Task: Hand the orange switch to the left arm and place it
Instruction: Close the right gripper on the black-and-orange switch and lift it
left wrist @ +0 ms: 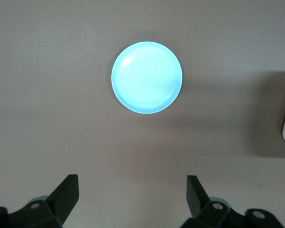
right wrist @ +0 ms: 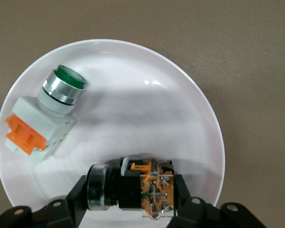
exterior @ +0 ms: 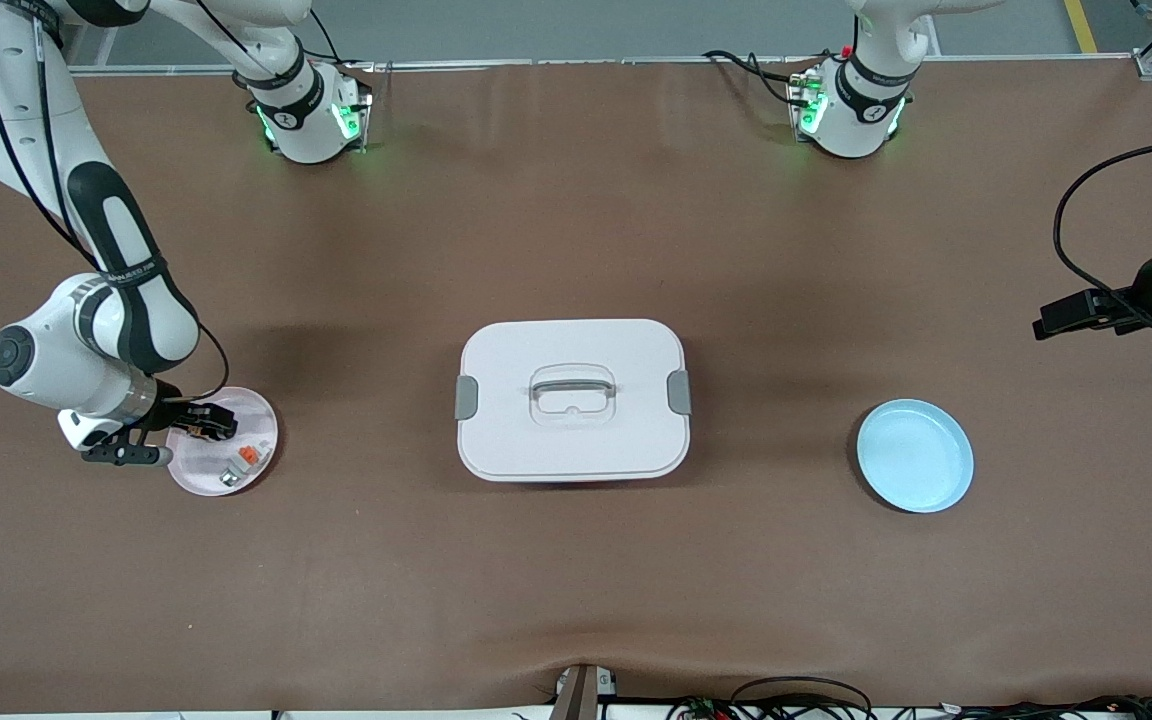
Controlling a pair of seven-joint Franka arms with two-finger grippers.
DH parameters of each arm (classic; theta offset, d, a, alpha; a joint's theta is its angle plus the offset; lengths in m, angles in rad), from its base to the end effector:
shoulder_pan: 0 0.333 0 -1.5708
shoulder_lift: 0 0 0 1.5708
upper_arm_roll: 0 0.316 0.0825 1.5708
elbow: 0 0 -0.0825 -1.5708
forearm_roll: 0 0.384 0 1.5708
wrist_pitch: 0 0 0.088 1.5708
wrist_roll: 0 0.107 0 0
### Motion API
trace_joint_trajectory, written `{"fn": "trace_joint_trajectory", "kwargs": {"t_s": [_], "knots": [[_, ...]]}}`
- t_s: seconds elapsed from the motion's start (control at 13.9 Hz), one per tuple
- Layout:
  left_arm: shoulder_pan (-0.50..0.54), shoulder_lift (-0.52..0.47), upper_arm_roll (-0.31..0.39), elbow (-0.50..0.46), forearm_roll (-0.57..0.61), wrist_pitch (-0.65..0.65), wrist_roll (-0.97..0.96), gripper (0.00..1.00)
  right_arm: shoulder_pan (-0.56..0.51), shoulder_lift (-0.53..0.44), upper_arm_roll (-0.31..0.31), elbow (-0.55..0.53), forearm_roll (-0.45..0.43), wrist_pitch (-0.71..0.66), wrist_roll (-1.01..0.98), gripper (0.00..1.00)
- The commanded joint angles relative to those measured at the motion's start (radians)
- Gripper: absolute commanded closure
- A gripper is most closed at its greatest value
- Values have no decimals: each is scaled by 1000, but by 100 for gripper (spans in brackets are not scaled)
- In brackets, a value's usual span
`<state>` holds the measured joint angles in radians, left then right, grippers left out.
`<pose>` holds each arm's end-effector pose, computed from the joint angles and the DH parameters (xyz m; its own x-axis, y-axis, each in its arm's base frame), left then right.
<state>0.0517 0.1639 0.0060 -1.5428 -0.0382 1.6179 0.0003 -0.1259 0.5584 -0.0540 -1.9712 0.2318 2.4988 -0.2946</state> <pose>0.6020 0.0306 0.5467 0.9943 0.0589 -0.0887 0.0624 -0.9974 0.0369 0.6002 -0.1100 0.1811 0.9979 -0.0649 -0.0053 -0.0651 -0.9917 -0.1105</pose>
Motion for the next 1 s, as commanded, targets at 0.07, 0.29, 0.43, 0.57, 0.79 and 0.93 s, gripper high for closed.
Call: {"fn": "trace_joint_trajectory", "kwargs": {"t_s": [0.07, 0.29, 0.43, 0.57, 0.79, 0.93], "knots": [[5, 0, -1, 1, -17, 8, -14, 0, 2, 2, 2, -3, 20, -5, 5, 100], [5, 0, -1, 1, -17, 8, -14, 0, 0, 0, 2, 1, 64, -35, 3, 100], [5, 0, -1, 1, -17, 8, -14, 0, -1, -14, 0, 23, 81, -118, 6, 100], [5, 0, -1, 1, -20, 8, -14, 0, -6, -24, 0, 69, 83, -231, 56, 100], [4, -10, -4, 1, -35, 7, -11, 0, 6, -70, 2, 158, 81, -441, 278, 100], [2, -30, -4, -10, -89, -1, -11, 0, 46, -87, 3, 230, 80, -576, 427, 100]]}}
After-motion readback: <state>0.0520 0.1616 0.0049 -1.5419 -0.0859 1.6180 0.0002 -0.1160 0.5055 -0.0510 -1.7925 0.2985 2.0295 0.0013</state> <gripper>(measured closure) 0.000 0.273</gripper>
